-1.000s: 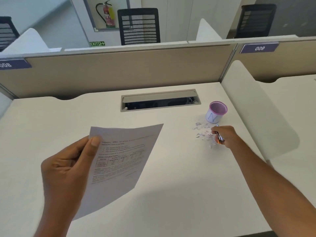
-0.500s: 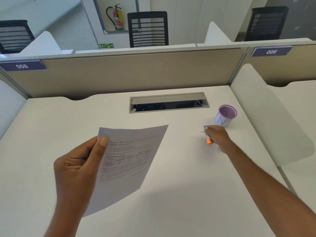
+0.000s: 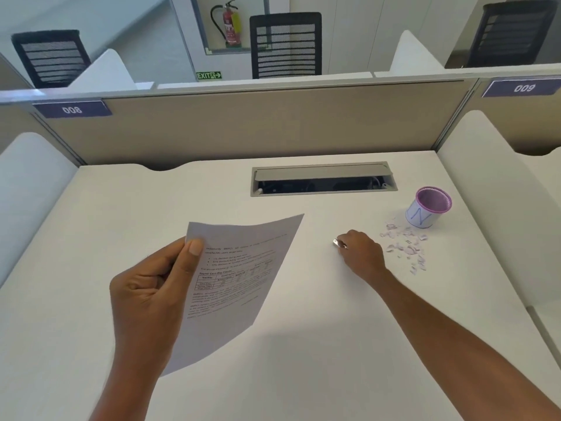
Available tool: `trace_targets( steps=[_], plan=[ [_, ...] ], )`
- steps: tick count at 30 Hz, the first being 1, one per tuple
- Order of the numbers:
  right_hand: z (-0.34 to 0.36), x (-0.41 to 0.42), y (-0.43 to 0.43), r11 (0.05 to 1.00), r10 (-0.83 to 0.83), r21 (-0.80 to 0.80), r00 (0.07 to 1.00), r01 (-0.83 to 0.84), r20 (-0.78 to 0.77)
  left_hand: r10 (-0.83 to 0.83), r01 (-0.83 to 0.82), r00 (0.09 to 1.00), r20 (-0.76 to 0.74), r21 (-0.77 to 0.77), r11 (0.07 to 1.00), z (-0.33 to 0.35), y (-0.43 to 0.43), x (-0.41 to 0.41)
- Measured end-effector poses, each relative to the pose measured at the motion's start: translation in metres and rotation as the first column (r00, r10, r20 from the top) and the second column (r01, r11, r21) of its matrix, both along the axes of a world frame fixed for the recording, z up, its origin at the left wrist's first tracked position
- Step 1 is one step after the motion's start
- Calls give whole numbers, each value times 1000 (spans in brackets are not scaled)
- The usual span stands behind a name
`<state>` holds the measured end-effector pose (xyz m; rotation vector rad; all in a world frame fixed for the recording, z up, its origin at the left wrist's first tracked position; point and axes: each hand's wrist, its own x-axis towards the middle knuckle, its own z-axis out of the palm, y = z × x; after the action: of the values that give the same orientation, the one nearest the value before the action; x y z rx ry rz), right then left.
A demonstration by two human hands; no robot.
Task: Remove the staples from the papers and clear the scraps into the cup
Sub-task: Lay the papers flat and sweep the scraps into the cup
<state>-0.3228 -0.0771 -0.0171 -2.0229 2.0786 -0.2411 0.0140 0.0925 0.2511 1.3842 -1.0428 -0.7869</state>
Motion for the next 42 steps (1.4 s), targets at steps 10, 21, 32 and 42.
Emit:
trace_targets(
  steps=[10,21,32,42],
  plan=[
    [44,25,11,946,-88,294,769,-134,633,-10,11,1000,8,-46,999,-2,-4,10],
    [132,120,64,956,-174,156,-48,-250,984,-22,23,978,-209,3,1000,-30,-34,22],
    [130,115,66,995,-62,50,144,85,988,-124,159,965,-230,140,977,-112,-68,15],
    [89,108,73,984,-173,162,179,75,969,-96,154,972,-215,274,949,-159,-79,0]
  ],
)
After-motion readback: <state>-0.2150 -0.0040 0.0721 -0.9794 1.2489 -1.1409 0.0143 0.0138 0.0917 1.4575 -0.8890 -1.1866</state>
